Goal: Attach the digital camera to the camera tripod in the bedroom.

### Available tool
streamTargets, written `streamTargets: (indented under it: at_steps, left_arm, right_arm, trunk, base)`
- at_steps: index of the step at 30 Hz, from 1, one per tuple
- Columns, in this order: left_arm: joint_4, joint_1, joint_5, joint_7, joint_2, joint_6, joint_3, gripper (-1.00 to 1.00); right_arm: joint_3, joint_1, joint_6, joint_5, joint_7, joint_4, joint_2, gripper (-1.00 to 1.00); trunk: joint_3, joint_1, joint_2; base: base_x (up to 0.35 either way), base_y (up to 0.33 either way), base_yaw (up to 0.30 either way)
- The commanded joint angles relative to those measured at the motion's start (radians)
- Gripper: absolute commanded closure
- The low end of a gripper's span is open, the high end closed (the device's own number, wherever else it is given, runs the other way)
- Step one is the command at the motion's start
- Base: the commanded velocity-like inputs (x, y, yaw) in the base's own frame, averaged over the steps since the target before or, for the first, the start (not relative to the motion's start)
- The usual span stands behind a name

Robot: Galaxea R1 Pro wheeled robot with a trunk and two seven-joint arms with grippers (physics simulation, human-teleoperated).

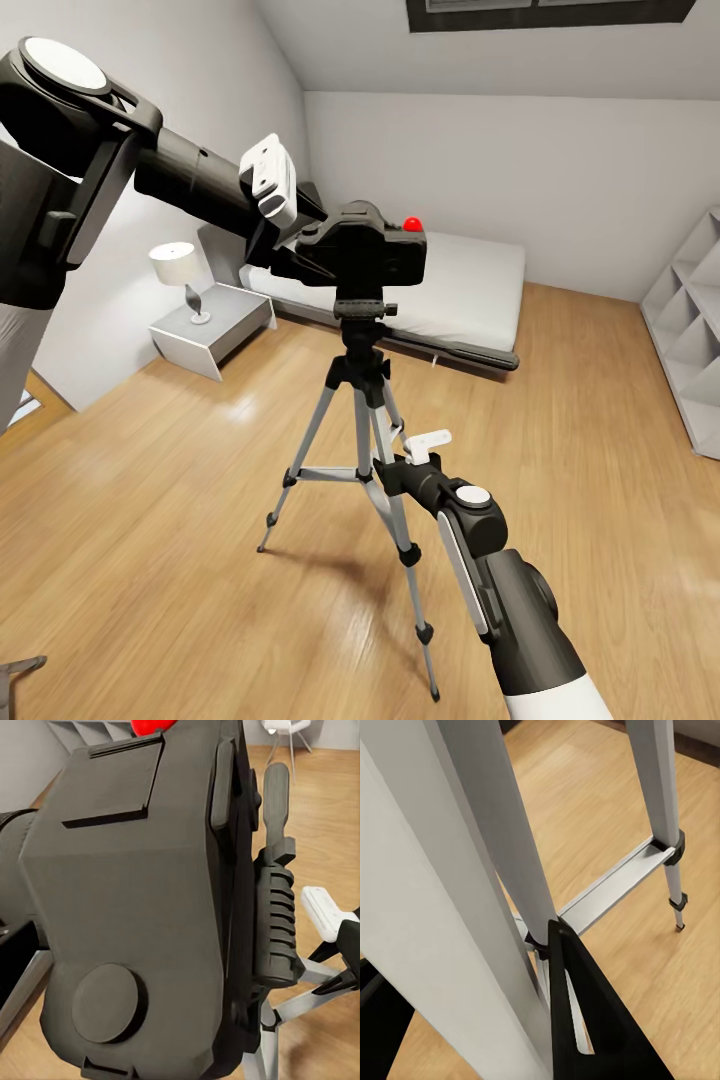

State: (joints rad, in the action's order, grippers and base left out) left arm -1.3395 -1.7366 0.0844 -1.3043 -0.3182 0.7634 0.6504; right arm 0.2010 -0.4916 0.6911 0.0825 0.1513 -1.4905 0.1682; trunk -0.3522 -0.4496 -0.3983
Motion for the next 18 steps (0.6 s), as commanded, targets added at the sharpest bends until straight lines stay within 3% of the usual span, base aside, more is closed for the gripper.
streamTargets:
  at_steps: [1,13,18]
  left_arm:
    - [-0.001,-0.001,0.021,-0.02,-0.001,0.021,0.003,-1.0]
    - [-0.001,-0.001,0.022,-0.021,-0.001,0.023,0.002,-1.0]
    - [-0.001,-0.002,0.037,-0.02,-0.002,0.024,-0.011,-1.0]
  right_arm:
    - [-0.003,-0.001,0.004,0.034,0.007,-0.001,0.001,1.0]
    - [-0.003,-0.001,0.004,0.034,0.007,0.0,0.001,1.0]
    - [-0.003,-0.001,0.004,0.034,0.007,0.0,0.001,1.0]
  trunk:
    - [-0.002,-0.001,-0.002]
    - [-0.002,-0.001,-0.002]
    - [-0.002,-0.001,-0.002]
  base:
    - [0.0,0.0,0.0]
    - [0.0,0.0,0.0]
    - [0.0,0.0,0.0]
